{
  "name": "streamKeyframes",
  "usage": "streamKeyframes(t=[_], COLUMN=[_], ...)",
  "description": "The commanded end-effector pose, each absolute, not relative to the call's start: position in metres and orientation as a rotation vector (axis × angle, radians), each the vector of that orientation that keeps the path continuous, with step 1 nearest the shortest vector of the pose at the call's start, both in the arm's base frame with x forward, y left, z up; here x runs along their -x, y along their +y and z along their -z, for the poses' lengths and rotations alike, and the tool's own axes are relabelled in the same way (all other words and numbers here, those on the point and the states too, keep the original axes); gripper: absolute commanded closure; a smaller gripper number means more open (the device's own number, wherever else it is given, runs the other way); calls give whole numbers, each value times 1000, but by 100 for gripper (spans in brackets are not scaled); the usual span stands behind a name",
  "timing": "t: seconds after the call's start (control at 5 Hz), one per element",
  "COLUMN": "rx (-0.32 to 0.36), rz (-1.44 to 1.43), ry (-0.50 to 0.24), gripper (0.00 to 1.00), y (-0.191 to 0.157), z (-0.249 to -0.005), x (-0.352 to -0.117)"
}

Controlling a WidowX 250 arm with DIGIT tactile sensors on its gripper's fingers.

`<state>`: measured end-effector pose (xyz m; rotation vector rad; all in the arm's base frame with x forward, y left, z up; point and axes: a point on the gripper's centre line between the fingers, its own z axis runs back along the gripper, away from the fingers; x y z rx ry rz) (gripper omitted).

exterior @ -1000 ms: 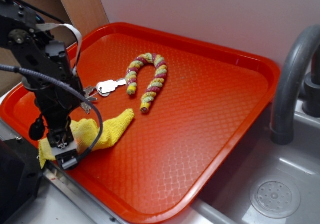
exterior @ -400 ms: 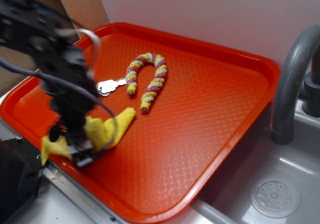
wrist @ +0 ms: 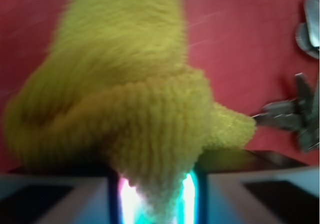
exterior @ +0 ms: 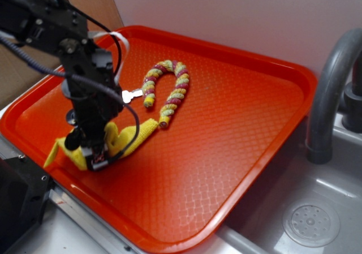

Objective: Grab the yellow cloth.

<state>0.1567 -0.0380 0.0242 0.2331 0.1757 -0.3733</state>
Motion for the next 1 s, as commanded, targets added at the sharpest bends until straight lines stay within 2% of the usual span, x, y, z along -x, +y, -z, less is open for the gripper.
streamKeyframes(t=[0.0, 0.2, 0.4, 0.6, 0.8], rx=[-189, -141, -158, -191, -224], rz=[156, 12, -68, -45, -22], ry=[58, -6, -38, -59, -7], gripper=[100, 100, 100, 100, 100], y=[12, 31, 35, 23, 15], z=[-99, -148, -197, -247, -242], x=[-164, -152, -141, -144, -164])
